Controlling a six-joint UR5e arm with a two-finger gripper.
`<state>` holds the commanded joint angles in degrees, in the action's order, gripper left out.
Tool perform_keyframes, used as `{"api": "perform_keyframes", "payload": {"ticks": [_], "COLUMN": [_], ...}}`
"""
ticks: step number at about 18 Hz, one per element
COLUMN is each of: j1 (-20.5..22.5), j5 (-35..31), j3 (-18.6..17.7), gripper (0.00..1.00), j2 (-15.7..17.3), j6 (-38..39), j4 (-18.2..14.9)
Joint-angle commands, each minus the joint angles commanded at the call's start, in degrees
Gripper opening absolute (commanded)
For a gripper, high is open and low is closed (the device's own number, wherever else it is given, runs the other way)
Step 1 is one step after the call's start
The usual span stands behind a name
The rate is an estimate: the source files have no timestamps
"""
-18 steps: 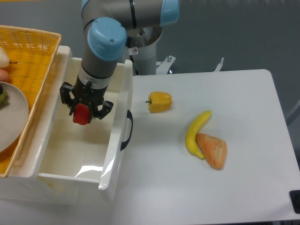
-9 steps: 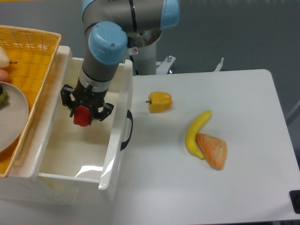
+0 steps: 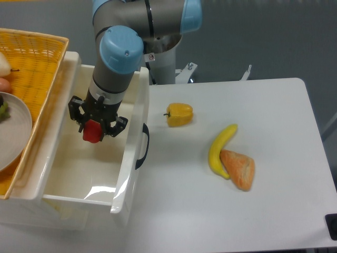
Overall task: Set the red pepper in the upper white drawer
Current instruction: 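Lower the held red pepper into the drawer, then open the gripper to release the red pepper inside the drawer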
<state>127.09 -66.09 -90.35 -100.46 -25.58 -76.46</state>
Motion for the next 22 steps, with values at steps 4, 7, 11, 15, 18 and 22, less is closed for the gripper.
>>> {"api": "perform_keyframes", "payload": {"ticks": [4, 7, 11, 15, 18, 22], "j1": [0.0, -0.09, 0.0, 0.0, 0.0, 0.09], "j5": [0.0, -0.09, 0.0, 0.0, 0.0, 0.0], "j3": [0.0, -0.09, 0.0, 0.0, 0.0, 0.18], "gripper": [0.49, 0.74, 0.81, 0.81, 0.81, 0.81], "j2": [0.09, 0.09, 0.18, 0.44, 0.62, 0.79], "j6": [-0.09, -0.26, -0.35, -0.35, -0.35, -0.53], "j4": [0.09, 0.09, 0.26, 0.26, 0.26, 0.18]}}
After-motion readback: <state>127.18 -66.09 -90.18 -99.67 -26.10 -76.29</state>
